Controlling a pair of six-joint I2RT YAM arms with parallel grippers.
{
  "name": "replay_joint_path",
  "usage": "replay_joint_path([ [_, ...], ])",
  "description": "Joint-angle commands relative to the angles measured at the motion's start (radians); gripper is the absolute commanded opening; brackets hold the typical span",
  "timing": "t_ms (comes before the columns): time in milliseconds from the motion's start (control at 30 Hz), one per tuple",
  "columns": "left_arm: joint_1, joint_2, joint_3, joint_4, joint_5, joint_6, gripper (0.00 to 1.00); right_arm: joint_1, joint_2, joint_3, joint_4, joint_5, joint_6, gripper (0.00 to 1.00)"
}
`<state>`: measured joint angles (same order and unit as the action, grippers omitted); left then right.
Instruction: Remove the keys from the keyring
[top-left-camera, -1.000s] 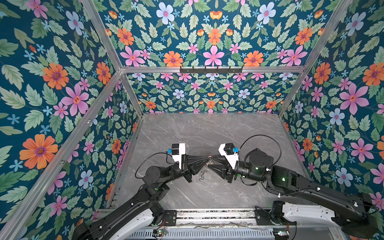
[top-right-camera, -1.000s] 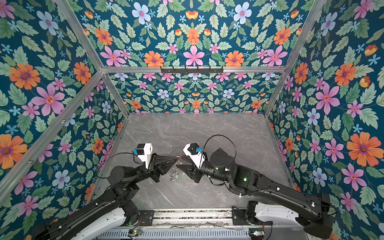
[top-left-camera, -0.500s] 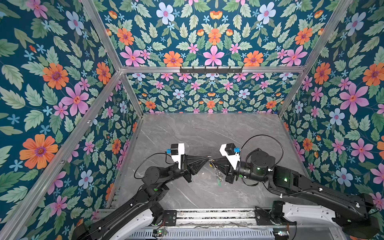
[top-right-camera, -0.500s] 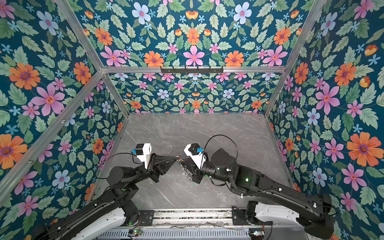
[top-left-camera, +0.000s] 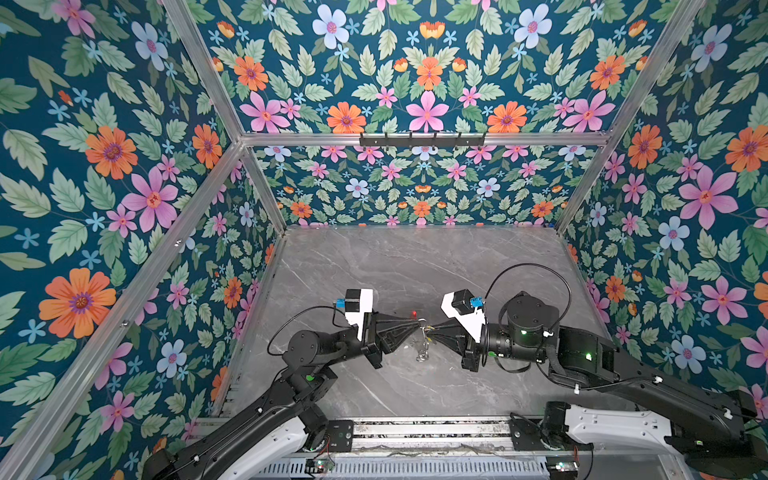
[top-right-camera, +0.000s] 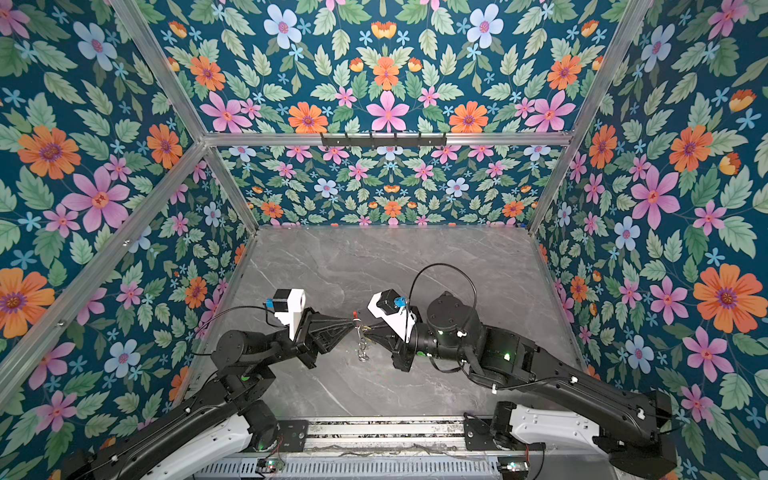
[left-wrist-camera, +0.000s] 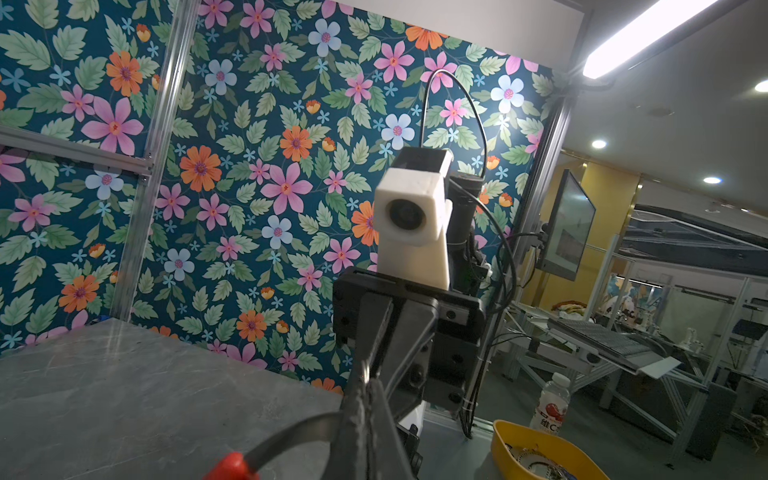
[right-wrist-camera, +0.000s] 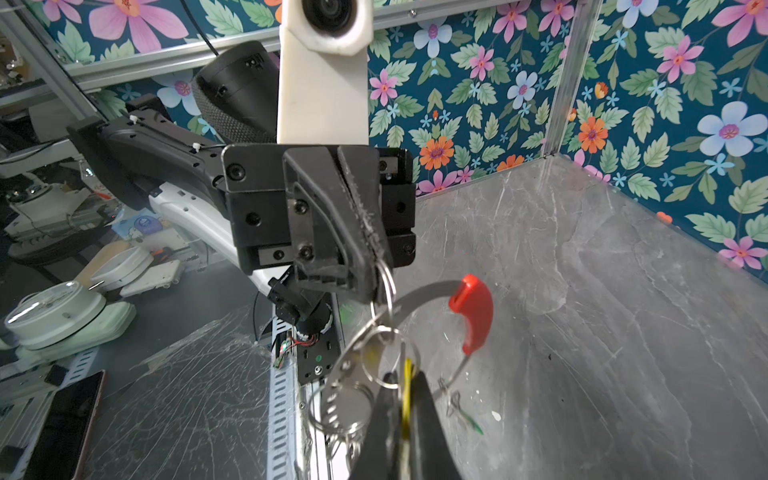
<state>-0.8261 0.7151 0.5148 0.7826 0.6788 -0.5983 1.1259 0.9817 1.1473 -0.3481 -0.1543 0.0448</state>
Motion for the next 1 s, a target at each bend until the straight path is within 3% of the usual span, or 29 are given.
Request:
replay_joint_path([
  [0,-0.001,-0.002,0.008,0.001,0.035,0.005,0.0,-0.013,-0.006,0.013,-0.032,-0.036,-0.021,0.0],
  [467,0.001,-0.008,-0.005,0.042,0.058,-0.023,0.0,-0.099,-0.011,0.025,-0.034,-0.131,0.003,0.0],
  [967,0.001,-0.028,-0.032,0.136,0.051,-0.075,0.0,-0.101,0.035,0.009,-0.022,-0.163,0.004,0.0],
])
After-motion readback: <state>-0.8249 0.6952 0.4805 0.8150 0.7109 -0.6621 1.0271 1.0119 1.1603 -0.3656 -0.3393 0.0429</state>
